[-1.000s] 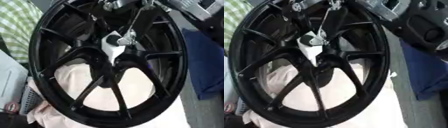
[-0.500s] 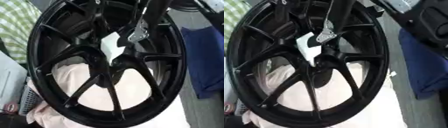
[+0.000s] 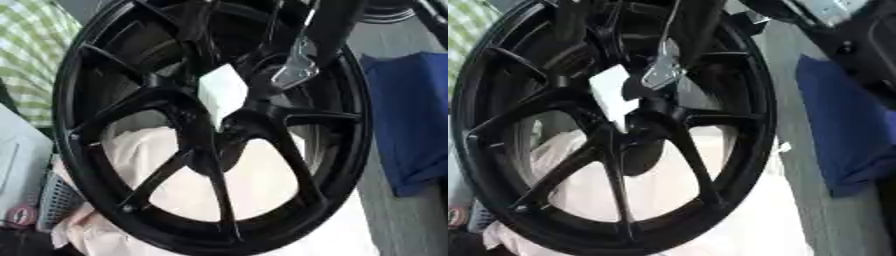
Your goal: Pull the pin out of the wheel hub.
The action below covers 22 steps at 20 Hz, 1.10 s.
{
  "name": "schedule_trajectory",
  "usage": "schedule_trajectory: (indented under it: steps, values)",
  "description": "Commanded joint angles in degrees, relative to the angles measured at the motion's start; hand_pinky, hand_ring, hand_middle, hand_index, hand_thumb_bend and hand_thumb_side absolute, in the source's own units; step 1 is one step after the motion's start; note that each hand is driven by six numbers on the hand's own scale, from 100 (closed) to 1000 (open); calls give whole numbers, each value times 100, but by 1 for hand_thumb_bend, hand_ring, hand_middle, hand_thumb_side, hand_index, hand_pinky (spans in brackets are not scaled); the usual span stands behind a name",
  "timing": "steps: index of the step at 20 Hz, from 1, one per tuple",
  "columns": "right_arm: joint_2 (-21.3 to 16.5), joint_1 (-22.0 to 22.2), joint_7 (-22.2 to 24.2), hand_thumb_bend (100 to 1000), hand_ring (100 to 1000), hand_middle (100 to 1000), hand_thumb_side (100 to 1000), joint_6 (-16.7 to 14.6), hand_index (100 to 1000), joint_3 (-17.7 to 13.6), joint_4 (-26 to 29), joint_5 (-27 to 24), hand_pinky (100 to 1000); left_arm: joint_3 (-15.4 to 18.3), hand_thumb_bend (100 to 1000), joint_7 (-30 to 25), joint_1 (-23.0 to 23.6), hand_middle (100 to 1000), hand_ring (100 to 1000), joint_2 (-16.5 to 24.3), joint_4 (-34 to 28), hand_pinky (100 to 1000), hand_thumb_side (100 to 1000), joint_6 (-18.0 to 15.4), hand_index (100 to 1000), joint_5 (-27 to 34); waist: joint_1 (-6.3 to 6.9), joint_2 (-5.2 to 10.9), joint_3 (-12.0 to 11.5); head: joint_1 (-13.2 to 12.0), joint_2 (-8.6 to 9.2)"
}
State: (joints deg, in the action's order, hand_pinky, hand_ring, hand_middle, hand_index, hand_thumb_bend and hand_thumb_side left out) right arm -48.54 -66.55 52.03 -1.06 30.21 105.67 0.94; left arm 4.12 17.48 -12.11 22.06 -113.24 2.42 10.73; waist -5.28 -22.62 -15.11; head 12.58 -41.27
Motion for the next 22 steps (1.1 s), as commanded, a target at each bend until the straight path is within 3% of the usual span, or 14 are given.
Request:
schedule_trajectory:
  steps: [1, 12, 16, 22]
  values:
    - [-191, -32, -6, 433, 909, 747, 326, 64, 860, 13, 113, 104, 875, 47, 324, -27, -18, 604, 744, 58, -55, 704, 742, -3, 685, -2, 33, 156, -12, 37, -26]
    - [-62, -43, -191, 450, 888, 718, 359, 558, 855, 210, -59, 705, 849, 44, 323, -42, -20, 603, 744, 27, -40, 705, 744, -5, 685, 8, 15, 172, -34, 156, -122]
    - [21, -57, -159, 448, 880, 707, 366, 594, 844, 324, -209, 733, 845, 47, 323, -46, -22, 603, 744, 17, -36, 705, 744, -8, 685, 10, 9, 172, -44, 203, -175]
    - [71, -50, -107, 458, 871, 689, 355, 604, 825, 412, -257, 758, 840, 48, 323, -52, -20, 602, 744, 8, -34, 705, 745, -7, 685, 8, 10, 163, -44, 182, -21]
